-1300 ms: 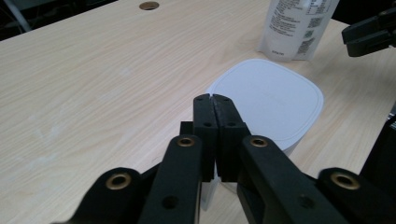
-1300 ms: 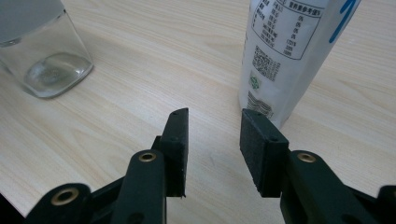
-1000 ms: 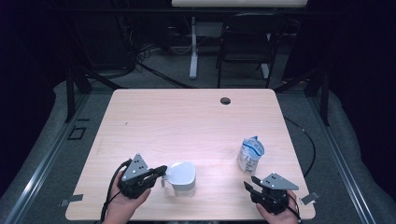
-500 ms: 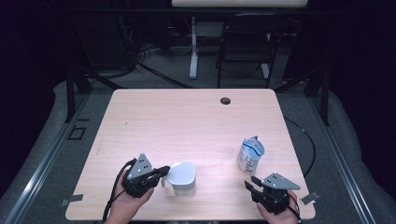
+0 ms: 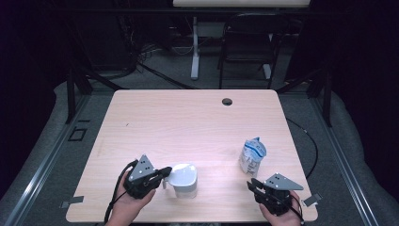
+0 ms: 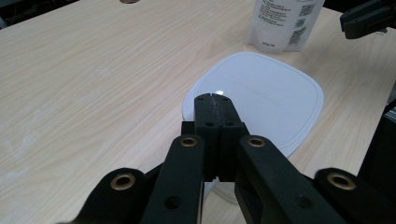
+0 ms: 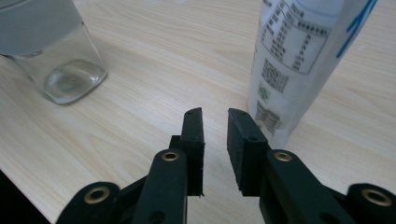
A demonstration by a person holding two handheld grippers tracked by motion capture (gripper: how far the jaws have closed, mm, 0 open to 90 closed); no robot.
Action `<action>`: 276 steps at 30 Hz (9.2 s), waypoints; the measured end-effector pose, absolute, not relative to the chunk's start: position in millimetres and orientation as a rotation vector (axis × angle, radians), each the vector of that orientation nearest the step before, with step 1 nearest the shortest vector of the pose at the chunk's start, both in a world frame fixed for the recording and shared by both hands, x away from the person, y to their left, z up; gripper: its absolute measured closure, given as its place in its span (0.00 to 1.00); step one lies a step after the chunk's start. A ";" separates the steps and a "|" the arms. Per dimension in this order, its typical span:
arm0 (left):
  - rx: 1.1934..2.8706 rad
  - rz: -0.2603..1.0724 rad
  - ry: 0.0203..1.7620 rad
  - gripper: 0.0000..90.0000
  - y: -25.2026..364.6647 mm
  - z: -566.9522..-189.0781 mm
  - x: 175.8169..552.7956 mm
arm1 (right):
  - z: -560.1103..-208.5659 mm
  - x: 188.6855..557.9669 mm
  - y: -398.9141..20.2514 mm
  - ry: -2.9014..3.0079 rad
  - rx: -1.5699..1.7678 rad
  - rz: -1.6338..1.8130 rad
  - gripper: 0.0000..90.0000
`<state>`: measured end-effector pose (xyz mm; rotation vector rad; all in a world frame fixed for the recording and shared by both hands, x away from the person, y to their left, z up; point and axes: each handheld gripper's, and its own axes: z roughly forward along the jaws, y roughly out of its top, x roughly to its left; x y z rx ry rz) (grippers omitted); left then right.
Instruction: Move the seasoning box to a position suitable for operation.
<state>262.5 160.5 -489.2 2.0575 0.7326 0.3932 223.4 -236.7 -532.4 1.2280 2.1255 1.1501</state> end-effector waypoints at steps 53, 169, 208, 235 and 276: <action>2.057 0.393 0.730 1.00 160.9 -489.5 262.3 | -490.7 273.6 -123.3 2.394 0.880 1.287 1.00; 2.004 0.387 0.778 0.97 174.4 -487.7 261.9 | -509.6 261.9 -107.6 2.442 0.836 1.324 1.00; 1.982 0.395 0.859 0.77 203.7 -497.4 258.2 | -494.3 262.7 -98.6 2.449 0.799 1.299 0.99; 1.949 0.403 0.898 0.67 214.0 -502.0 261.7 | -483.1 261.7 -89.0 2.446 0.764 1.320 0.99; 1.943 0.405 0.935 0.66 223.3 -506.6 265.3 | -456.2 263.0 -67.5 2.443 0.684 1.343 0.98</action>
